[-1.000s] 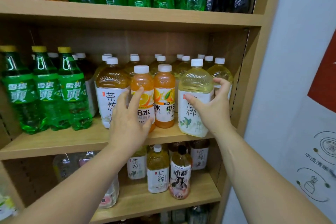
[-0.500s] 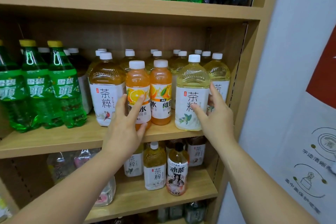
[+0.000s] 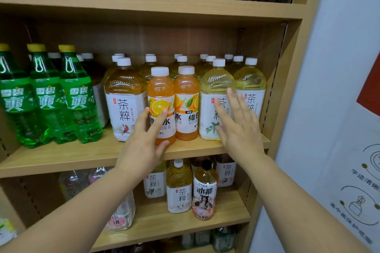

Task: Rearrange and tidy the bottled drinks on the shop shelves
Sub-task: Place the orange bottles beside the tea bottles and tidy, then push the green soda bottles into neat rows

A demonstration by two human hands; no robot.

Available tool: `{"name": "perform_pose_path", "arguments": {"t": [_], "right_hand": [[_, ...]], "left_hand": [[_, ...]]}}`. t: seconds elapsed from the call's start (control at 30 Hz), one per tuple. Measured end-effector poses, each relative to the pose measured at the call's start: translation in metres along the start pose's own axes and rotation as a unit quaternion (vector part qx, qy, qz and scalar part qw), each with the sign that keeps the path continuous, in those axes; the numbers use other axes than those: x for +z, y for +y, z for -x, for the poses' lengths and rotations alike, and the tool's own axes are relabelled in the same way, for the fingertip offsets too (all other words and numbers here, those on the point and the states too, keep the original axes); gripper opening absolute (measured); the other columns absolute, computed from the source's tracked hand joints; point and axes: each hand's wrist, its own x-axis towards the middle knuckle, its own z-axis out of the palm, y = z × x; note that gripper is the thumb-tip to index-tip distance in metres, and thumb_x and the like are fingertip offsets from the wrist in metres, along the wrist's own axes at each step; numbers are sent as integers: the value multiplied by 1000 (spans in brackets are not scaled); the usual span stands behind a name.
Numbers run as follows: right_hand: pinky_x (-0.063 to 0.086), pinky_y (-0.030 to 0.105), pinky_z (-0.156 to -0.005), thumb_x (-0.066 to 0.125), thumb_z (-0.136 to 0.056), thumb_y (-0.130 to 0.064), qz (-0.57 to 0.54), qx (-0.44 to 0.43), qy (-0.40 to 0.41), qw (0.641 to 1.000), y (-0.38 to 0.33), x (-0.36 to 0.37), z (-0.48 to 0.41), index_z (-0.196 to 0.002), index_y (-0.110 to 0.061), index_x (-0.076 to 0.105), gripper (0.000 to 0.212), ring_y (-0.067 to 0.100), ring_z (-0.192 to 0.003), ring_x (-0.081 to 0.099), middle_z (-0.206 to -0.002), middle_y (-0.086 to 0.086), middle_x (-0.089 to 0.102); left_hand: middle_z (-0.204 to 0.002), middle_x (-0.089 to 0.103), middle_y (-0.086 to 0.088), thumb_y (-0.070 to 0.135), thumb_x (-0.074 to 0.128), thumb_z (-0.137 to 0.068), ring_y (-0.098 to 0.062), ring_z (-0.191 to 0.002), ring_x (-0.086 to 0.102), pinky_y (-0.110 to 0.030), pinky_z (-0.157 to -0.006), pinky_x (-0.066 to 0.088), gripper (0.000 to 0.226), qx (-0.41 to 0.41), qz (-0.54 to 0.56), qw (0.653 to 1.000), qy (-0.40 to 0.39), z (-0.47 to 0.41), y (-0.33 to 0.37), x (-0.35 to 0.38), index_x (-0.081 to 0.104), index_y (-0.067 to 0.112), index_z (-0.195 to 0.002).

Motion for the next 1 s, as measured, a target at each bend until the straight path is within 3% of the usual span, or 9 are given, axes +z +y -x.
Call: {"name": "perform_pose_path", "arguments": {"t": [0.13, 0.4, 0.5, 0.6, 0.73, 0.87, 1.0], "right_hand": [[11, 53, -125, 59, -101, -29, 1, -9, -61, 998, 9, -2, -8, -159, -47, 7, 80, 27, -158, -3, -170, 1, -15], [9, 54, -124, 61, -99, -41, 16, 61, -114, 991, -2, 1, -13, -156, -53, -10, 92, 26, -157, -11, -168, -2, -25], [11, 54, -124, 61, -98, -41, -6, 68, -108, 992, -11, -1, -14, -158, -51, -2, 87, 27, -158, -8, -169, -2, -20], [8, 51, -124, 55, -101, -44, -34, 89, -105, 990, -19, -6, -17, -158, -49, 15, 71, 25, -158, -4, -171, -1, -11], [30, 57, -118, 61, -98, -36, -127, 133, 19, 983, -41, -21, -28, -147, -32, 51, 50, 30, -150, 25, -164, 7, 27], [42, 49, -107, 66, -94, -28, -195, 65, 124, 971, -85, -41, -49, -134, -21, 60, 41, 29, -135, 42, -145, 10, 46], [38, 30, -105, 66, -94, -31, -285, -16, 82, 955, -140, -55, -71, -134, -21, 60, 41, 18, -131, 44, -138, 0, 49]], "left_hand": [[-150, 34, -10, 36, 69, -92, -32, -124, 54, -43, -91, 55, 87, 6, 13, 1000, -4, -4, 2, 5, 13, 40, -160], [-138, 42, -6, 41, 60, -97, -21, -118, 54, -33, -93, 51, 87, -22, 6, 999, -28, -8, 11, 0, -3, 47, -157], [-136, 47, -2, 39, 59, -98, -20, -118, 54, -33, -93, 49, 85, -9, 16, 999, -42, -4, 10, -9, -1, 47, -157], [-124, 55, 0, 31, 64, -96, -19, -108, 56, -39, -90, 54, 76, 21, 54, 998, -13, 5, 3, -28, 20, 39, -159], [-116, 57, -2, 22, 71, -90, -23, -99, 58, -42, -79, 56, 57, 30, 19, 997, 70, 7, -20, -58, 50, 19, -143], [-128, 52, -8, 24, 79, -83, -29, -115, 53, -44, -91, 50, 61, -28, -41, 992, 115, 0, -50, -94, 53, 17, -139], [-140, 46, -13, 31, 78, -83, -37, -127, 47, -53, -103, 45, 67, -89, -84, 980, 154, -10, -78, -132, 49, 19, -142]]}}
